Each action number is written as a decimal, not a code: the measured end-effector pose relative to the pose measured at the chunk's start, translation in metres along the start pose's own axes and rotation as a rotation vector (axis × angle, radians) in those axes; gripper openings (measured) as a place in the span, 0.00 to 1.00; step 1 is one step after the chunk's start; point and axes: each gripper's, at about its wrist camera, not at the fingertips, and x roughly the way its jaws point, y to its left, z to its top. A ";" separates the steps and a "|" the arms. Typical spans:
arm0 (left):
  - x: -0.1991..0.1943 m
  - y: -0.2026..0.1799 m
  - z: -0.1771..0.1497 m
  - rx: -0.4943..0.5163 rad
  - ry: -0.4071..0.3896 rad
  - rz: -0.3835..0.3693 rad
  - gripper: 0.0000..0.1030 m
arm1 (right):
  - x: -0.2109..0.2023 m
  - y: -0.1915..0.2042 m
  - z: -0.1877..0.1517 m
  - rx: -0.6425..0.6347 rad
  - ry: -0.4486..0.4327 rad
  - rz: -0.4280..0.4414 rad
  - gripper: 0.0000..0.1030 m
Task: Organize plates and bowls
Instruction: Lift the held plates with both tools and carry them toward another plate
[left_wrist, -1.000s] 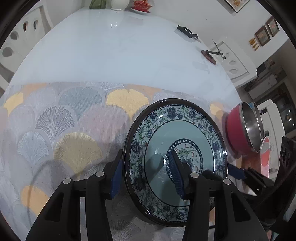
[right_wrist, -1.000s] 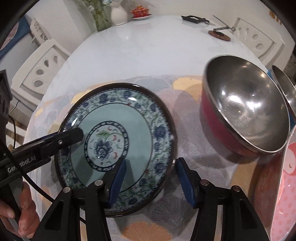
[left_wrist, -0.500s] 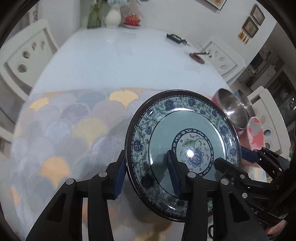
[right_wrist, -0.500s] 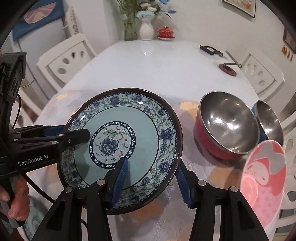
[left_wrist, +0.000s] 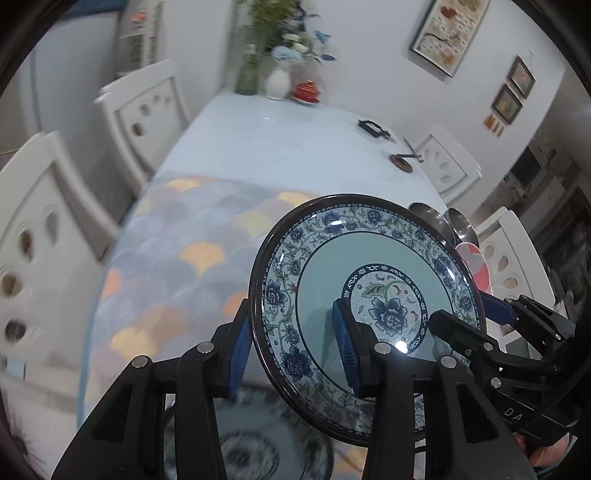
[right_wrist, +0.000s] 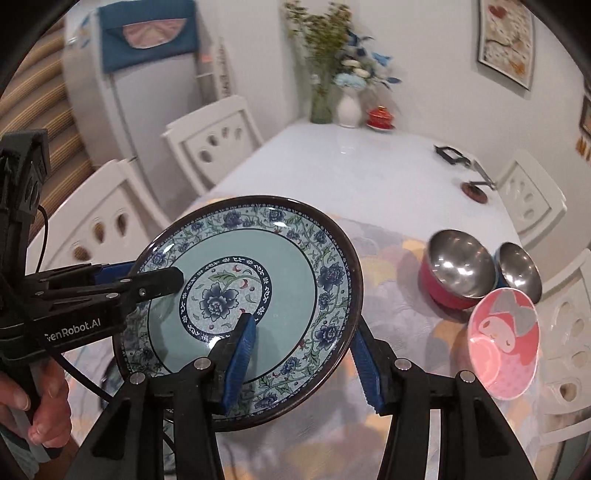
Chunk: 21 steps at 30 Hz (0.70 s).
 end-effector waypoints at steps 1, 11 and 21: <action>-0.007 0.005 -0.007 -0.014 -0.005 0.013 0.38 | -0.003 0.007 -0.003 -0.010 0.002 0.011 0.49; -0.040 0.052 -0.077 -0.146 0.014 0.069 0.38 | -0.014 0.076 -0.045 -0.140 0.055 0.084 0.49; -0.034 0.070 -0.132 -0.193 0.118 0.077 0.38 | 0.009 0.103 -0.087 -0.199 0.214 0.104 0.50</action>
